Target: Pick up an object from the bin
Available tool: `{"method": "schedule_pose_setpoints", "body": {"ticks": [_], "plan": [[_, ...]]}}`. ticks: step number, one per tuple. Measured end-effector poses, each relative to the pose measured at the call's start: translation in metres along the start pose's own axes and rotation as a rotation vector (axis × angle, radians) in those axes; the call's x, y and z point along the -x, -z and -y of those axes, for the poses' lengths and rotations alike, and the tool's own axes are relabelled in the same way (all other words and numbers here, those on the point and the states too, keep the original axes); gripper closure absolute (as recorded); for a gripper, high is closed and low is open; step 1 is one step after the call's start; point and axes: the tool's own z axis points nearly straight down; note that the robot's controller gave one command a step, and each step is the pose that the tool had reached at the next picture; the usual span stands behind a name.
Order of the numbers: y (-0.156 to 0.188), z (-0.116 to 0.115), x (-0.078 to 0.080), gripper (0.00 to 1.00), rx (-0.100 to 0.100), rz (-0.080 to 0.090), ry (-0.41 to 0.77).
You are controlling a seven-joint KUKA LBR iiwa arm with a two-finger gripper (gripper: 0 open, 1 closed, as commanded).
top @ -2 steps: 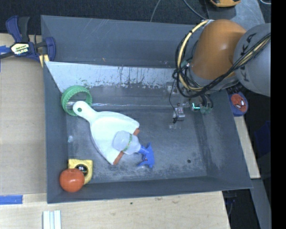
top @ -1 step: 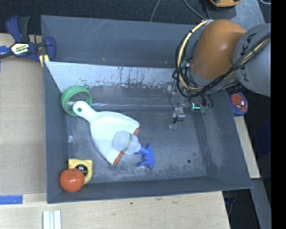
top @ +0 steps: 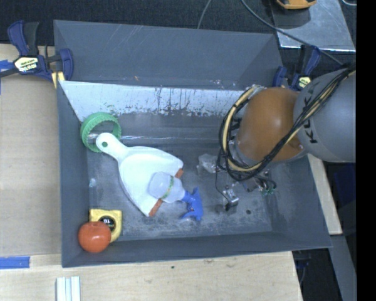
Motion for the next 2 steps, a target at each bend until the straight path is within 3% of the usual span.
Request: {"method": "schedule_pose_setpoints", "body": {"ticks": [1,2], "plan": [[0.002,-0.001,0.019,0.00,-0.001,0.006,-0.143],[0.010,-0.110,0.076,0.00,0.002,0.013,-0.211]]}}
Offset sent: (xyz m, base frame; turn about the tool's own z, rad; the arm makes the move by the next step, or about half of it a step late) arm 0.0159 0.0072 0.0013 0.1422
